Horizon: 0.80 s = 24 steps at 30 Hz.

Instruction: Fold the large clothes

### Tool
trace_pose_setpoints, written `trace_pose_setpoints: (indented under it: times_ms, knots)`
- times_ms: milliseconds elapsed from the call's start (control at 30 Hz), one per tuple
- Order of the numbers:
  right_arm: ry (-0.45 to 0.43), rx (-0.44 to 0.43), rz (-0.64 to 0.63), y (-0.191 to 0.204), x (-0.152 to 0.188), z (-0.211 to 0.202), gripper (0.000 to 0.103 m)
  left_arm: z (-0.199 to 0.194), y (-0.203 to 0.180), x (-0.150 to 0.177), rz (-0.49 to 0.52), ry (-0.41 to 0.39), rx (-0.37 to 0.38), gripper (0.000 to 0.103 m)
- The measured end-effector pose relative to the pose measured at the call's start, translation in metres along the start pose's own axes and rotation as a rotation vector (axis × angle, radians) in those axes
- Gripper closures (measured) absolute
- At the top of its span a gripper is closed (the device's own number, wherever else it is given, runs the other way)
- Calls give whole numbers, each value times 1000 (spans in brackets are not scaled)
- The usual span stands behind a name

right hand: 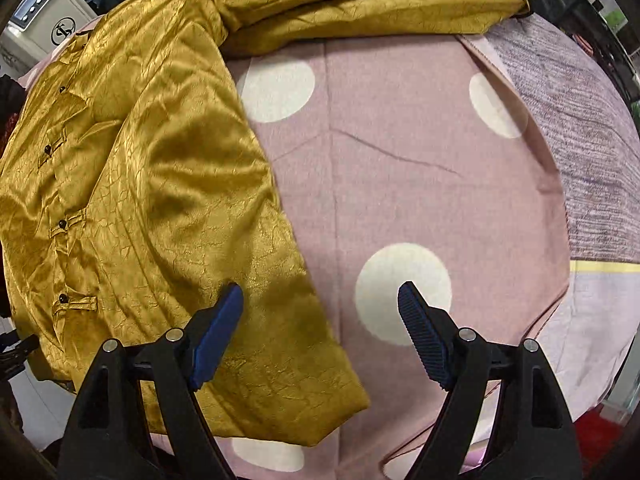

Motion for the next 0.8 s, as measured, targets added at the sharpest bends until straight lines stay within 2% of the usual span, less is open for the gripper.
trace_pose_setpoints:
  times_ms: [33, 67, 100, 133, 267, 333, 433, 467, 533, 600, 667, 733, 767, 800]
  knots:
    - [0, 4, 2, 2, 2, 0, 24, 0, 1, -1, 1, -3, 3, 67]
    - [1, 7, 4, 3, 2, 0, 24, -2, 3, -1, -6, -11, 7, 73]
    - [2, 7, 6, 4, 3, -1, 24, -8, 11, -1, -28, -29, 13, 88]
    - [1, 6, 10, 8, 6, -3, 24, -13, 19, -1, -50, -43, 12, 95]
    - [9, -13, 31, 8, 5, -8, 24, -32, 87, 16, -227, -82, -20, 95]
    - [26, -30, 46, 9, 8, -8, 24, -29, 132, 33, -353, -76, -16, 95]
    - [60, -71, 60, 12, 14, -4, 24, -15, 170, 46, -446, -32, -49, 95]
    - [75, -93, 63, 14, 18, -3, 24, -11, 177, 47, -476, -22, -35, 95]
    - [115, -148, 70, 20, 26, 2, 24, -10, 177, 46, -502, -23, -11, 95]
    - [156, -182, 61, 27, 38, 7, 24, -9, 171, 43, -469, -19, -26, 95]
    - [195, -174, 10, 37, 56, 12, 24, -10, 168, 42, -437, -14, -45, 95]
    - [211, -138, -55, 44, 71, 15, 40, -12, 167, 48, -425, -14, -40, 95]
    - [215, -129, -74, 46, 78, 16, 56, -13, 166, 47, -423, -13, -36, 95]
    - [210, -132, -77, 47, 81, 14, 76, -14, 164, 46, -420, -11, -24, 94]
Point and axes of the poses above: each gripper's, at about its wrist camera, not at the fingertips, and z roughly the way its jaws point, y to its left, x to its underside, the point moved 2 cm from there along z, roughly the way its jaws point, and after that the axes turned 9 degrees about -y, right-handed, at the moved point
